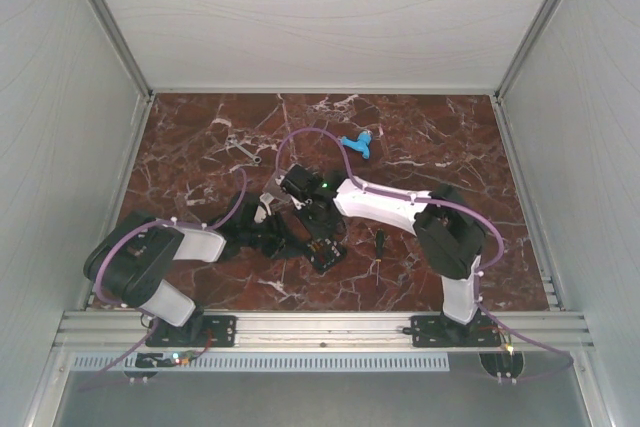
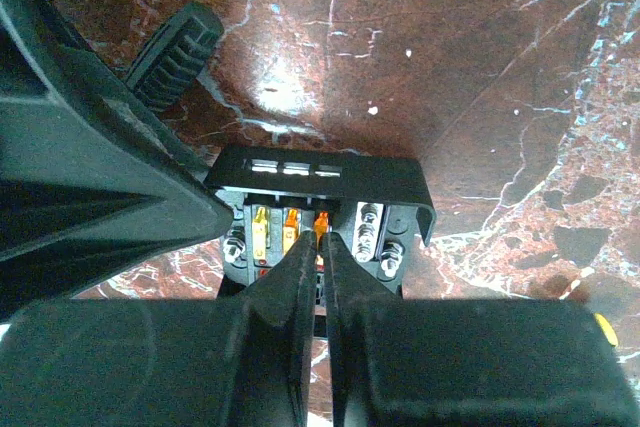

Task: Snap on the fuse box
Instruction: Install the fuse at the fuse box base.

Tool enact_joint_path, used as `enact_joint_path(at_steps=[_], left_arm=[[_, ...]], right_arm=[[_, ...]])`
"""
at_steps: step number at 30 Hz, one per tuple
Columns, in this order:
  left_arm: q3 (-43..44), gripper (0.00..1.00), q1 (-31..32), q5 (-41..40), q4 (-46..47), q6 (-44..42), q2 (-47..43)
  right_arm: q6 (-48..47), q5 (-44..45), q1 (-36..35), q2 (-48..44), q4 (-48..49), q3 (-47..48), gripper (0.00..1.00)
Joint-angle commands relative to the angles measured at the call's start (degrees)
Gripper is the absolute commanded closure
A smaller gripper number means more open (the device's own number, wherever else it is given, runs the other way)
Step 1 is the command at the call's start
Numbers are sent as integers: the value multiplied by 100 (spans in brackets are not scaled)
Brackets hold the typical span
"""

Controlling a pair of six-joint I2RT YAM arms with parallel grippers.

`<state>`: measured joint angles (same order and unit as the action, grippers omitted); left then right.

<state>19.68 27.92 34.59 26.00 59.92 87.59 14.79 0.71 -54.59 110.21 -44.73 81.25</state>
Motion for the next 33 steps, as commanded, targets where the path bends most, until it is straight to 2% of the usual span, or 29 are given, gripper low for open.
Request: enact_joint_path(at_steps=[1, 6, 14, 22, 33], left_arm=[[143, 73, 38, -31, 116, -59, -93], [150, 73, 38, -40, 106, -59, -95], [167, 73, 33, -43, 89, -64, -86], [192, 73, 38, -24, 81, -73, -60], [203, 73, 38, -27, 83, -68, -33]], right_arm=[[-16, 77, -112, -251, 105, -292, 95], [30, 108, -105, -632, 67, -207, 89], [93, 109, -92, -489, -5, -206, 86], [137, 18, -93, -287, 120, -212, 90], [167, 31, -77, -2, 13, -242, 100]])
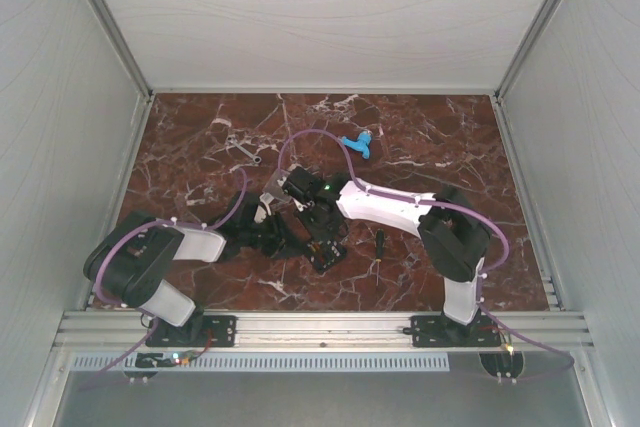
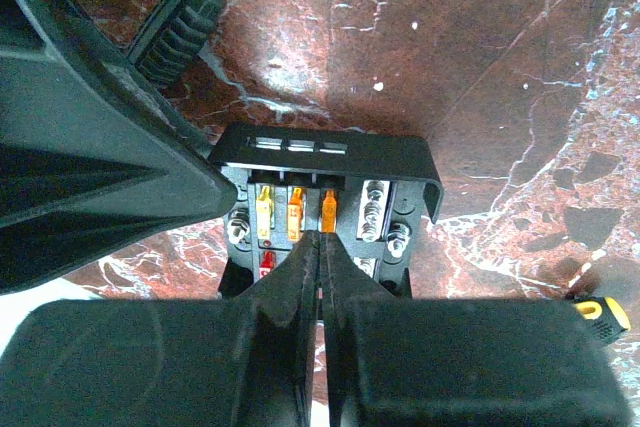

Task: Snap on the fuse box
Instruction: Install the fuse at the fuse box base.

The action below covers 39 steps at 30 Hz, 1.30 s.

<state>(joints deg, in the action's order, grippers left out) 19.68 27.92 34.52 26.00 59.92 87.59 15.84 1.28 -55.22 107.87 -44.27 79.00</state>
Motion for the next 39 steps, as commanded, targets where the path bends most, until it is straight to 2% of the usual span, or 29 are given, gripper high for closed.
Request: enact_joint_path(at_steps=[1, 11, 18, 26, 30, 39], left_arm=[[203, 73, 38, -19, 81, -68, -26], [194, 73, 38, -16, 90, -68, -26], [207, 73, 38, 17, 125, -63, 30], [216, 72, 38, -67, 1, -106, -94], [212, 73, 38, -60, 24, -100, -54], [247, 73, 38, -73, -25, -132, -59]], right_arm=[[59, -29, -8, 268, -70, -16, 100], [-66, -329, -31, 772, -470, -292, 100], [-72, -363, -118, 1024, -318, -431, 100], [-148, 56, -111, -43, -133, -216, 100], [-162, 97, -90, -490, 140, -145, 94], [-99, 90, 116, -318, 235, 49, 90]])
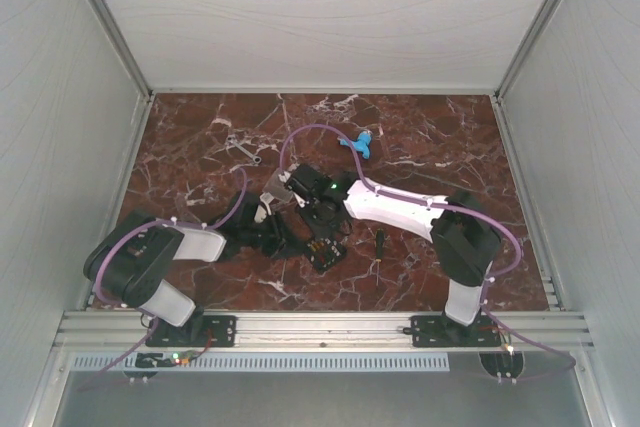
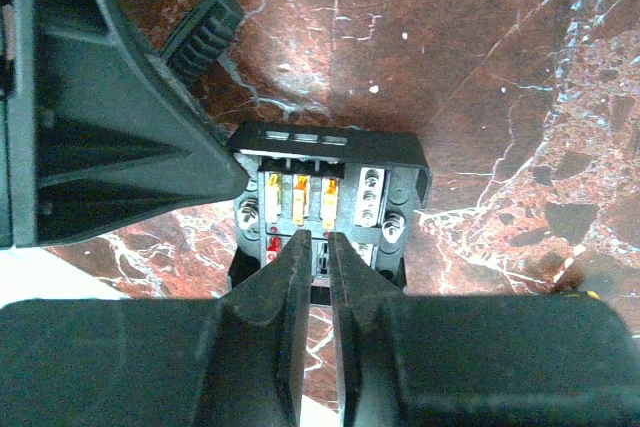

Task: Snap on the fuse box
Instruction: Install the fuse at the fuse box base.

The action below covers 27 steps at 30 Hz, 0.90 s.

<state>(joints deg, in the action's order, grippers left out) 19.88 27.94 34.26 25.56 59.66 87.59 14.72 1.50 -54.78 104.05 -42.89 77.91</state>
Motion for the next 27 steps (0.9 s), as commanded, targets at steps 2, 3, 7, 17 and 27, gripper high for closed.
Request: enact_joint_path(at_steps=[2, 3, 7, 17, 27], left_arm=[[227, 73, 38, -42, 11, -104, -59], [227, 73, 36, -42, 12, -104, -50], [243, 72, 36, -41, 10, -112, -30], [280, 73, 36, 1, 28, -115, 105], [324, 74, 36, 20, 34, -130, 213]], right_arm=[[22, 30, 74, 145, 101, 154, 90], [30, 0, 76, 191, 119, 150, 89], [46, -89, 73, 311, 203, 154, 90], [32, -124, 122, 635, 148, 185, 100], [-220, -168, 100, 1387, -315, 277, 100]])
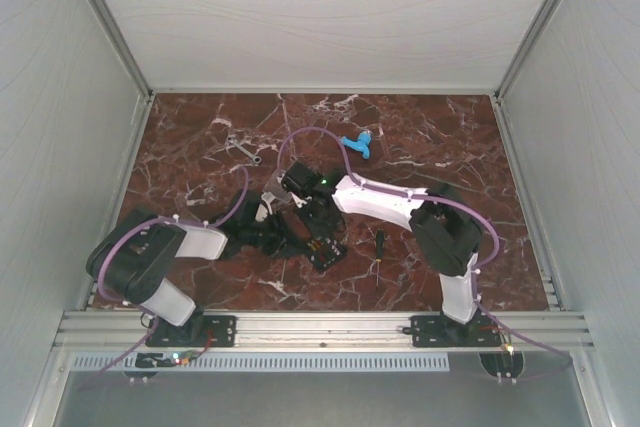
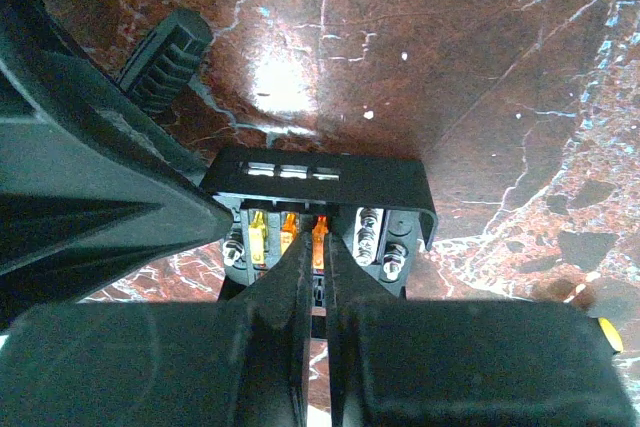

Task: Snap on the fuse box
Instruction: Install the fuse at the fuse box base.

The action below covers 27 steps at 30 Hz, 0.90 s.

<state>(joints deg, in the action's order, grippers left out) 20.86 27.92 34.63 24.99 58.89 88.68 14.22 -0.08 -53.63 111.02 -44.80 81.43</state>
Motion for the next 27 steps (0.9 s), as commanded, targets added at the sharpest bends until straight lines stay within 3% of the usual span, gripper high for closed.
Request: enact_joint_path(at_steps=[1, 9, 12, 17, 27], left_arm=[[225, 74, 38, -22, 95, -53, 104], [208, 74, 42, -31, 86, -62, 60], [191, 74, 38, -31, 85, -62, 40], [188, 74, 37, -36, 92, -54, 27], [207, 74, 38, -62, 25, -62, 6]], right_arm=[[-189, 35, -32, 814, -139, -52, 100], [-174, 101, -92, 1346, -97, -94, 100], [-148, -41, -134, 939, 48, -201, 100], [-134, -63, -139, 138, 8, -78, 85], [-84, 85, -122, -438, 3, 119, 83]])
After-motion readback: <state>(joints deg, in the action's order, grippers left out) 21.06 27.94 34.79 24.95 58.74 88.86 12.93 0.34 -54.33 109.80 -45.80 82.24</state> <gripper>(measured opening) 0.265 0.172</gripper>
